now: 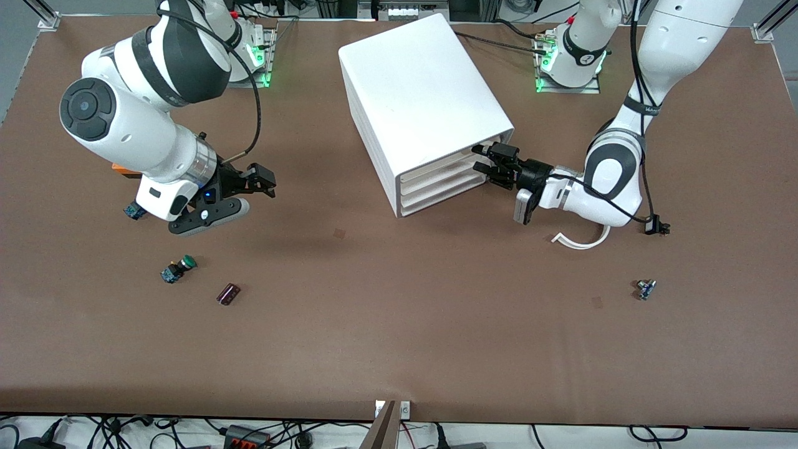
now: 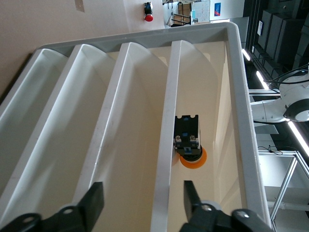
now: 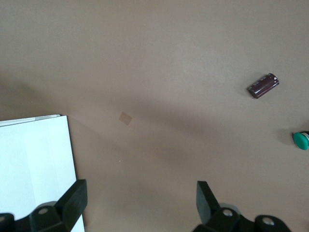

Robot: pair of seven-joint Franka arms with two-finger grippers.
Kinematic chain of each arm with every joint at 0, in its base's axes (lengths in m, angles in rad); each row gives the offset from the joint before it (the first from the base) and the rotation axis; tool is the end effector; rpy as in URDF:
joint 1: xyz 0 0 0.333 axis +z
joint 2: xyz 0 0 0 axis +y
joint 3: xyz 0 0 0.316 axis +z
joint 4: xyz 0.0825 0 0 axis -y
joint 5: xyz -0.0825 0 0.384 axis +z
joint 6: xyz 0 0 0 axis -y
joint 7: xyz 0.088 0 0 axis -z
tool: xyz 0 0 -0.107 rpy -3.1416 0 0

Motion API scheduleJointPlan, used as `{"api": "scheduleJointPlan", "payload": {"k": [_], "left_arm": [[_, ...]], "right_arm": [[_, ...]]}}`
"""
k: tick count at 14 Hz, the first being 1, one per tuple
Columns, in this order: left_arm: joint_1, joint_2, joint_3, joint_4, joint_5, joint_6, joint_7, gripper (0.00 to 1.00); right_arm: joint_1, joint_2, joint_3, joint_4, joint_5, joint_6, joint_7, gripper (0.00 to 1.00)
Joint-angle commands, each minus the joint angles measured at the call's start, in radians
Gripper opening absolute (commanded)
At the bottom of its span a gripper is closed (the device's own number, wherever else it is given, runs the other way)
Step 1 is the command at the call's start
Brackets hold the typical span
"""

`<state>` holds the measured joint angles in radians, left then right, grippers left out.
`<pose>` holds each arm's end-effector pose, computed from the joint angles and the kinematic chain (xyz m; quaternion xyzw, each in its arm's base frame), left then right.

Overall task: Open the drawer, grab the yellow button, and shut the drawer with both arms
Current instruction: 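Pull the drawer open with the left gripper while the right gripper reaches in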

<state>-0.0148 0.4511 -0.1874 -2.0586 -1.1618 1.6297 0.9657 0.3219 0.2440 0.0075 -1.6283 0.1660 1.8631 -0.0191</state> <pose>0.5016 -0.1968 0.2320 0.7528 -0.1941 -0.1408 0.6131 0.5968 0.2170 0.4777 -0.9856 -0.1488 0.0169 0.0785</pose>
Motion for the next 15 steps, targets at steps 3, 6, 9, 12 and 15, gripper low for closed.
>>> {"api": "scheduleJointPlan", "payload": {"k": [3,6,9,12,15], "left_arm": [[0.006,-0.012,-0.02,-0.006,-0.024,-0.016,0.039,0.54],[0.013,-0.011,-0.018,-0.005,-0.022,-0.021,0.057,0.23],[0.013,-0.009,-0.018,0.005,-0.022,-0.018,0.059,0.03],[0.013,-0.008,-0.017,0.024,-0.021,-0.014,0.056,0.01],[0.018,0.038,-0.001,0.096,-0.009,-0.013,0.044,0.01]], "right_arm": [[0.003,0.008,-0.006,0.024,0.012,-0.004,-0.018,1.0],[0.0,0.008,-0.008,0.044,0.015,-0.007,-0.009,1.0],[0.008,0.009,-0.006,0.048,0.018,-0.002,0.005,1.0],[0.008,0.011,-0.006,0.051,0.018,-0.001,0.005,1.0],[0.025,0.037,-0.004,0.079,0.02,0.018,0.004,1.0]]}}
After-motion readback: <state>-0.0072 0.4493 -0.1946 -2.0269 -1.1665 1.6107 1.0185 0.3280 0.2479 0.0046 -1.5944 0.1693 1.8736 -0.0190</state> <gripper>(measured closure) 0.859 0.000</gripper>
